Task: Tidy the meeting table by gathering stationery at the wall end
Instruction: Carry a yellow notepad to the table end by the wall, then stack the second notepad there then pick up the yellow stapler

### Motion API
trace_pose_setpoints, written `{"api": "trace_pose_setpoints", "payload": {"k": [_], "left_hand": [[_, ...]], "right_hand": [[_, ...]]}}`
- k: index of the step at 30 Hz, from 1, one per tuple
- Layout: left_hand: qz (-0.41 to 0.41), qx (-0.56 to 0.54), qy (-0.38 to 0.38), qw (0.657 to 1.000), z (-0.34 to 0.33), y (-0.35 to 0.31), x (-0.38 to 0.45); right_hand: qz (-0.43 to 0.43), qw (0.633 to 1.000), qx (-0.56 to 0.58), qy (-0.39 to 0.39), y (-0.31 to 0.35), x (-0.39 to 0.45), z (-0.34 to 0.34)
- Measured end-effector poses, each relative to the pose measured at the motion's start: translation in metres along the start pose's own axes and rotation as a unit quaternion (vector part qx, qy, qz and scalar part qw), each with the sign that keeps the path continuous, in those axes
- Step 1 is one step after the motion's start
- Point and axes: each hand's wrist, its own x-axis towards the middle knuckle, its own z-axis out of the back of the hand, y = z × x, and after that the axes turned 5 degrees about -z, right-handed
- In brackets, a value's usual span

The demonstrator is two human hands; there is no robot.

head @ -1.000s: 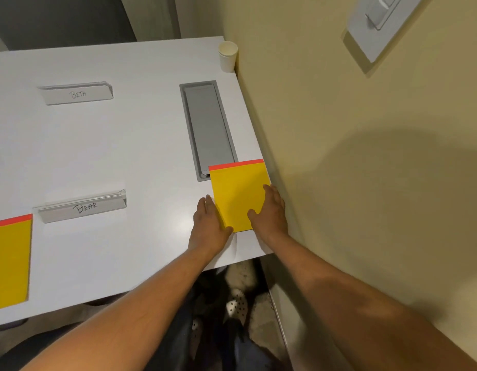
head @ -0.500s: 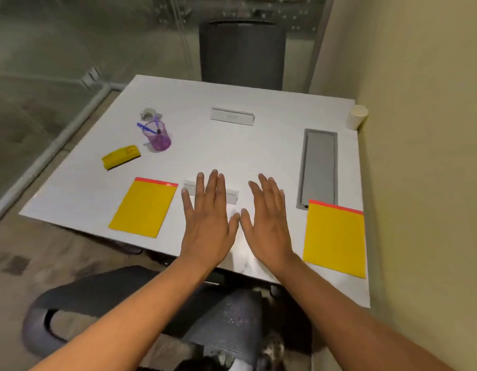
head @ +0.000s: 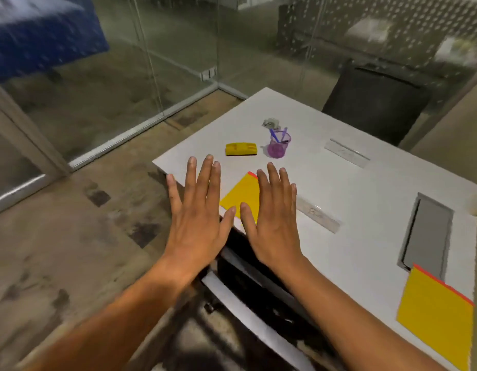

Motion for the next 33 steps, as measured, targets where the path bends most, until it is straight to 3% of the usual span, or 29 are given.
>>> {"api": "trace_pose_setpoints", "payload": {"k": [7,15,24,33], "left_hand": [[0.096,0.03,0.01,0.995,0.051,0.177,-0.075],[0.191,0.073,0.015,0.979,0.084,0.302,-0.14],[0.227,0.083,0.05,0.969,0.051,0.394,-0.123],[0.11,0.09,0.075,0.987,-0.003,0.46,-0.001]], "right_hand": [[0.095,0.991,-0.044,0.08,0.166,0.011,-0.101],[0.209,0.967,-0.053,0.138,0.297,0.025,-0.187],[0.206,0.959,-0.056,0.185,0.335,0.076,-0.278],[0.114,0.97,-0.079,0.199,0.31,0.188,-0.33]]}}
